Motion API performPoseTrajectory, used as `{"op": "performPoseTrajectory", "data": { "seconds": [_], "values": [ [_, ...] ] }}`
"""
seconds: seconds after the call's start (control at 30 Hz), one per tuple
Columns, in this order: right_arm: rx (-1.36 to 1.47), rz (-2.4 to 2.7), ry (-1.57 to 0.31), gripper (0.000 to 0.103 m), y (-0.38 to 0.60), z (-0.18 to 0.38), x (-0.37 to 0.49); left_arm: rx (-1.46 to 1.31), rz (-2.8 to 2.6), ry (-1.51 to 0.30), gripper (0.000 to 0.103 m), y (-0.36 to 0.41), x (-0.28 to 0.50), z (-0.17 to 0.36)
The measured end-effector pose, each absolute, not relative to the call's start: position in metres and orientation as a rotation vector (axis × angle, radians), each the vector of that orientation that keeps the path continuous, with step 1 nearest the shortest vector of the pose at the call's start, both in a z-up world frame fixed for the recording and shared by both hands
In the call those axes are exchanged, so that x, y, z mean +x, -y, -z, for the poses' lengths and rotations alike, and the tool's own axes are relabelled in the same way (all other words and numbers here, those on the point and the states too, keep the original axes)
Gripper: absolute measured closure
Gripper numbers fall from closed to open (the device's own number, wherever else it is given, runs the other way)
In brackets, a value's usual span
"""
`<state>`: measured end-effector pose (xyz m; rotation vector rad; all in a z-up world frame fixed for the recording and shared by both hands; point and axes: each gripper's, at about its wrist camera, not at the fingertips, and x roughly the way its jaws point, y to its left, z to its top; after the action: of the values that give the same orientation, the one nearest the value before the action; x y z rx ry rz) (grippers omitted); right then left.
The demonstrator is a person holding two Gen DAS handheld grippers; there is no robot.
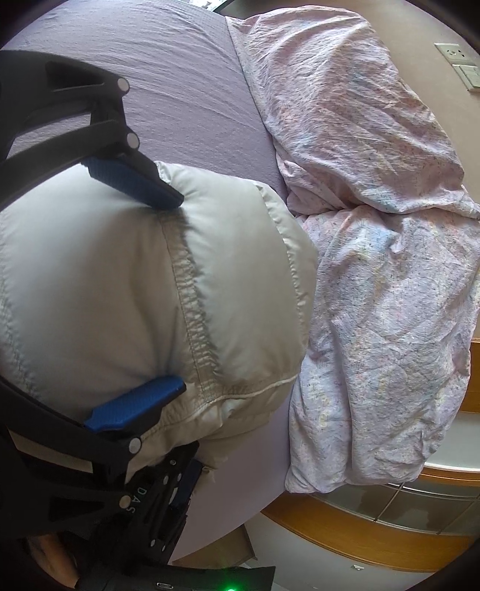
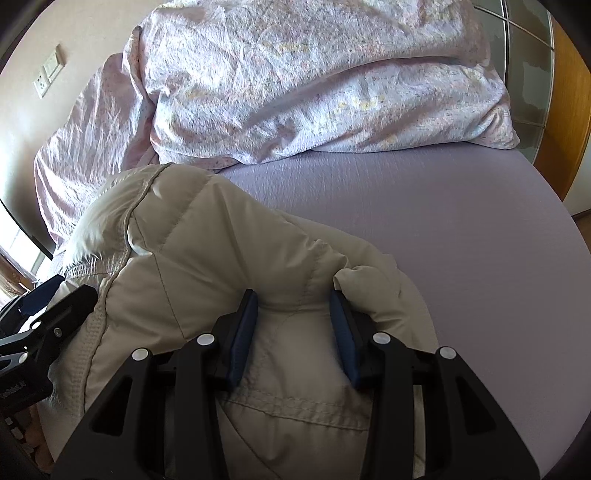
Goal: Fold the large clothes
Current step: 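Hold the folded jacket bundle with both tools, pressing it down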
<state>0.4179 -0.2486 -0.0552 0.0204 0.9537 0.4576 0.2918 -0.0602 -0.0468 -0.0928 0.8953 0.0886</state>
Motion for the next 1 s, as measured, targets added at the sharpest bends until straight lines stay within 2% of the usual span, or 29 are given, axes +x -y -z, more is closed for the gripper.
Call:
{"op": "performPoseTrajectory", "data": {
  "seconds": [1.0],
  "values": [
    [0.034,-0.438,-0.846,0.061,0.253,0.063,0.404,-0.069,-0.092,-0.860,0.004,0.059,0.291,0.059]
  ]
}}
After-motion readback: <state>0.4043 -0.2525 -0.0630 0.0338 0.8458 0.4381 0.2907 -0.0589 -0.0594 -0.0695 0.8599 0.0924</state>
